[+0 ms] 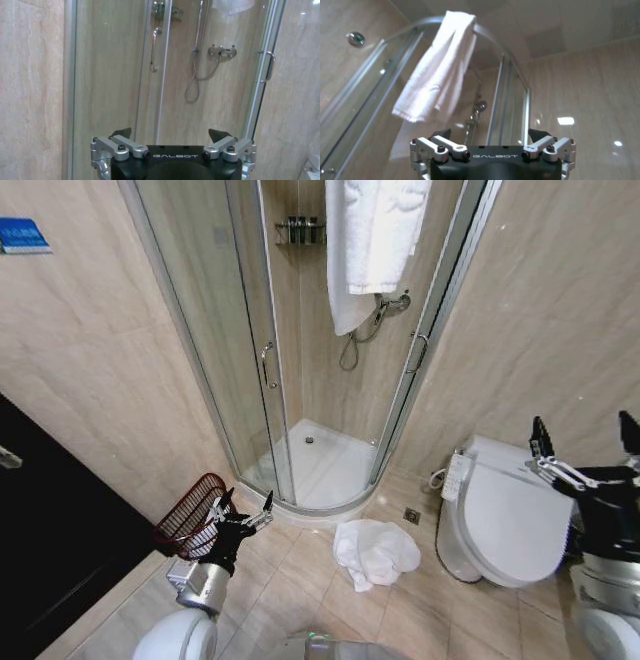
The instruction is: Discard the used towel into the hamper.
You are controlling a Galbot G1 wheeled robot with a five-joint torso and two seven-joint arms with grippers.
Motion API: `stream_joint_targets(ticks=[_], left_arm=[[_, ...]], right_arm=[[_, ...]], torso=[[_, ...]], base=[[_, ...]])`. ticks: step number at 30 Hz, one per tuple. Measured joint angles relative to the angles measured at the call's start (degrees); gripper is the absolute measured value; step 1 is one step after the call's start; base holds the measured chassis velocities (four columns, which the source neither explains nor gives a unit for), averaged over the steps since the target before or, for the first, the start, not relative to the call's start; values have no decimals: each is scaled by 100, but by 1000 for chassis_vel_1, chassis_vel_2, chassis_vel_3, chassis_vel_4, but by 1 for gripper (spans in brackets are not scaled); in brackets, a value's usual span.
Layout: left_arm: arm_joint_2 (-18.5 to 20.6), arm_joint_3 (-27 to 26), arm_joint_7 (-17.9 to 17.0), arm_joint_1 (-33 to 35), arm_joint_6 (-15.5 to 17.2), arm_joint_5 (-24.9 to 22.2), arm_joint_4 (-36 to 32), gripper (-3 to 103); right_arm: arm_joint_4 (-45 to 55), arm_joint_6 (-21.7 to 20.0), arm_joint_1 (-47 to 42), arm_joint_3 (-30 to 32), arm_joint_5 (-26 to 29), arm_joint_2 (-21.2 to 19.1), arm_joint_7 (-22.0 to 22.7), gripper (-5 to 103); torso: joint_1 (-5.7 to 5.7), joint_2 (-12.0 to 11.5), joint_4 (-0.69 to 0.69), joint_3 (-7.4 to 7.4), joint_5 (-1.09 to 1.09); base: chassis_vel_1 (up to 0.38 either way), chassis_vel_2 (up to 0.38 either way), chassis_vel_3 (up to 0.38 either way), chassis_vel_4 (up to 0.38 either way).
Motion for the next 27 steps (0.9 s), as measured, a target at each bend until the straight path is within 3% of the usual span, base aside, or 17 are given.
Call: stream_joint_targets(ticks=[17,24,27], left_arm=[[0,0,0,0,0,0,0,100],[0,0,0,0,0,0,0,100],[0,0,0,0,0,0,0,100]], right_arm=[[-76,-132,742,232,546,-914,-2,100],[-160,-251,1094,336,808,-1314,434,100],[-184,-49,1253,285,1007,-1519,565,100]], torso=[[0,0,1,0,0],[0,0,0,0,-1],[0,0,1,0,0]], base=[[49,45,46,49],[106,111,94,106],[114,123,118,120]])
